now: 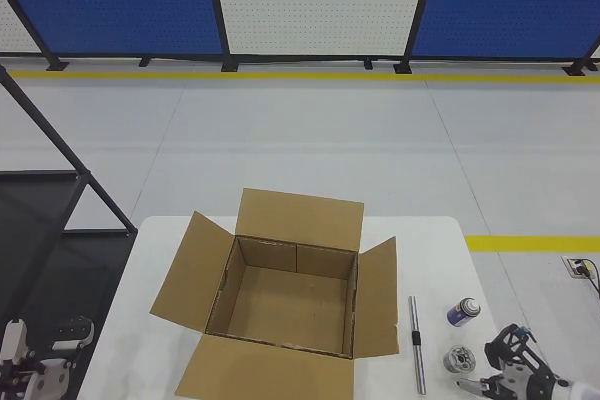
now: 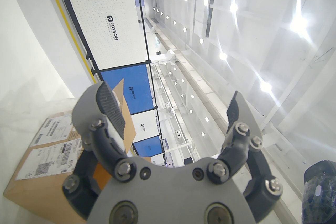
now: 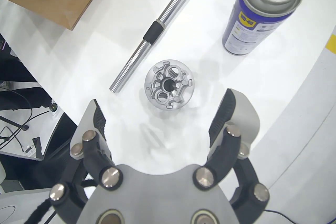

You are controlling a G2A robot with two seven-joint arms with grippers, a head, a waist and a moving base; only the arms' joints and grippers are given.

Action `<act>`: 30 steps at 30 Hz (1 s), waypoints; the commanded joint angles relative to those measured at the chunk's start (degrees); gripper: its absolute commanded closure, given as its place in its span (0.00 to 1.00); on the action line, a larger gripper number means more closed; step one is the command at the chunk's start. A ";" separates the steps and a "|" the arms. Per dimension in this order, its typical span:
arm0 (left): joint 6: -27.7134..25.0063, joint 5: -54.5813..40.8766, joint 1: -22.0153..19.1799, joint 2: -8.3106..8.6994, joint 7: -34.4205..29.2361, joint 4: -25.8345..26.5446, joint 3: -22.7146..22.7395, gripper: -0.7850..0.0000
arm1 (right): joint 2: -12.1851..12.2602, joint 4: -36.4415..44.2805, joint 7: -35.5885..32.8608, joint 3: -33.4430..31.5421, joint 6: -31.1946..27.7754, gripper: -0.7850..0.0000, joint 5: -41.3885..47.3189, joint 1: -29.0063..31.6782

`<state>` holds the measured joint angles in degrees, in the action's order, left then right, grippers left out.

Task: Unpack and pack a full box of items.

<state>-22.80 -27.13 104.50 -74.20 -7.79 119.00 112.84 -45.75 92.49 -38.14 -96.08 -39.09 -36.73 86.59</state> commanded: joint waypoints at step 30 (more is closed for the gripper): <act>0.00 0.00 0.00 0.00 0.00 0.00 0.00 0.00 | -0.78 -1.30 6.47 4.86 3.53 1.00 -5.67 -3.58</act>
<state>-22.80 -27.13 104.50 -74.20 -7.79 119.00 112.84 -46.59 90.68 -32.23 -90.51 -35.21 -42.80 82.48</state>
